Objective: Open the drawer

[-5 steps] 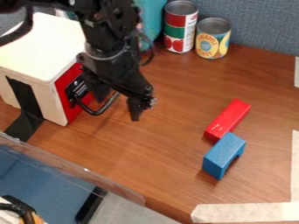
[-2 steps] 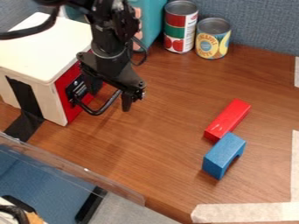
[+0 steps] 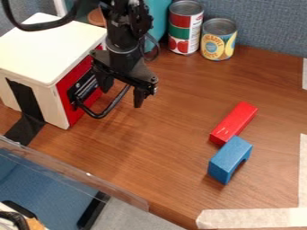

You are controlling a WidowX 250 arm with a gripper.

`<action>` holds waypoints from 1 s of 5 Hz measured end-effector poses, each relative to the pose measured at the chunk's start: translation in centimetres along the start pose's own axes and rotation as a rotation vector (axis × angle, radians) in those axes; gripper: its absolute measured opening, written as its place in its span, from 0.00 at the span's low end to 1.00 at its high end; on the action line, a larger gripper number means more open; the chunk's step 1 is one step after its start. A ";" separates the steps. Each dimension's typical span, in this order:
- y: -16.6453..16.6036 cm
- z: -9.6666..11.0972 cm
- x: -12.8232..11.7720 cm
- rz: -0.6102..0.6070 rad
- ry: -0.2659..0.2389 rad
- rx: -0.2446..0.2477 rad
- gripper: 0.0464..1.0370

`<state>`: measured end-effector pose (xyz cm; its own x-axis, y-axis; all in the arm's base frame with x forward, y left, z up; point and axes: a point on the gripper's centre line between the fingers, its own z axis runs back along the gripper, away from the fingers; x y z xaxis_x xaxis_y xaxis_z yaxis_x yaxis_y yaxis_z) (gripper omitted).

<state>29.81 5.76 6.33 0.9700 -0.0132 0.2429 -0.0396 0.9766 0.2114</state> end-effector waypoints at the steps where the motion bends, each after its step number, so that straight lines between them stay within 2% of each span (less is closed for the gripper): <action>1: 0.0 -1.3 0.0 0.001 0.026 0.011 0.96; 2: 0.4 -2.2 -0.1 0.006 0.044 0.026 0.96; 3: 0.5 -2.7 -0.4 0.013 0.065 0.021 0.91; 5: 0.3 -2.7 -0.7 0.042 0.077 0.006 0.31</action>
<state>29.79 6.67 3.65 0.9830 0.0449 0.1780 -0.0823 0.9746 0.2085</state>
